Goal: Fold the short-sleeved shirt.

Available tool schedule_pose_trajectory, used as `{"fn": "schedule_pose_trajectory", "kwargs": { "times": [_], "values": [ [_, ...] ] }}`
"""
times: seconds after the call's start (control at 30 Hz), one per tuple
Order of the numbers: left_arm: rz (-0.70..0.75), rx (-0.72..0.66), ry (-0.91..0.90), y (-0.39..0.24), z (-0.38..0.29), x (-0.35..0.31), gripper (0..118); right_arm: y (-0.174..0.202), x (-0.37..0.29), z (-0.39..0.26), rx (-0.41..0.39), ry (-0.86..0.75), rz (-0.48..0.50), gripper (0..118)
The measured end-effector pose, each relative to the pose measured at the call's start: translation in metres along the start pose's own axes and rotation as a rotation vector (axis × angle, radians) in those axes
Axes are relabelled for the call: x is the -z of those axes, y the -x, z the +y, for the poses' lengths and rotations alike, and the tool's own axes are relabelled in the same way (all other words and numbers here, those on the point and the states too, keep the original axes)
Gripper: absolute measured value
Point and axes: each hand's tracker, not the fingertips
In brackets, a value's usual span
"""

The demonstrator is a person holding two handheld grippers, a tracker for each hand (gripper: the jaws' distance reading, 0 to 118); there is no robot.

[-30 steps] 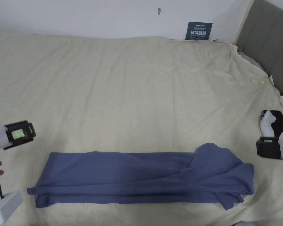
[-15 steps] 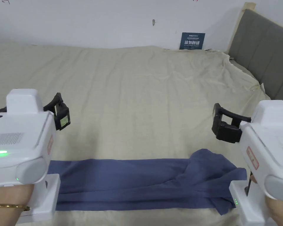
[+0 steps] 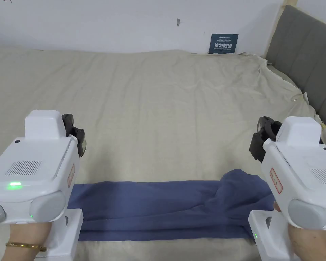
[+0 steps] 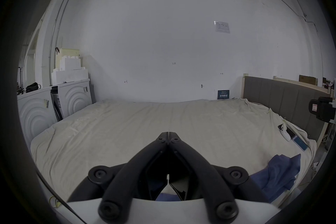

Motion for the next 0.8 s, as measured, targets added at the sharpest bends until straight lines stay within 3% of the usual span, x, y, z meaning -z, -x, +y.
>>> {"fn": "schedule_pose_trajectory", "kwargs": {
  "times": [0.1,0.17,0.23,0.27,0.33,0.4,0.6,0.8],
  "values": [
    [-0.009,-0.004,0.012,0.005,-0.002,0.005,0,0.0,0.0,0.0,0.001,0.004,-0.001,0],
    [-0.082,-0.086,0.061,0.018,-0.002,0.011,0,-0.001,0.0,-0.001,0.0,0.009,-0.001,0],
    [-0.18,-0.187,0.195,0.035,0.002,0.022,10,-0.001,0.001,-0.002,0.008,0.022,0.005,0],
    [-0.199,-0.209,0.247,0.046,0.001,0.029,23,-0.001,0.001,-0.002,0.007,0.027,0.004,0],
    [-0.259,-0.278,0.347,0.071,-0.003,0.041,76,-0.001,0.002,-0.004,0.01,0.035,0.0,0],
    [-0.341,-0.343,0.448,0.095,-0.012,0.05,110,-0.001,0.004,-0.006,0.023,0.047,-0.003,0],
    [-0.511,-0.526,0.693,0.157,-0.06,0.073,113,0.0,0.015,-0.011,0.036,0.093,-0.022,0],
    [-0.479,-0.59,0.888,0.19,-0.111,0.094,113,0.004,0.026,-0.015,0.016,0.126,-0.037,0]
  ]
}}
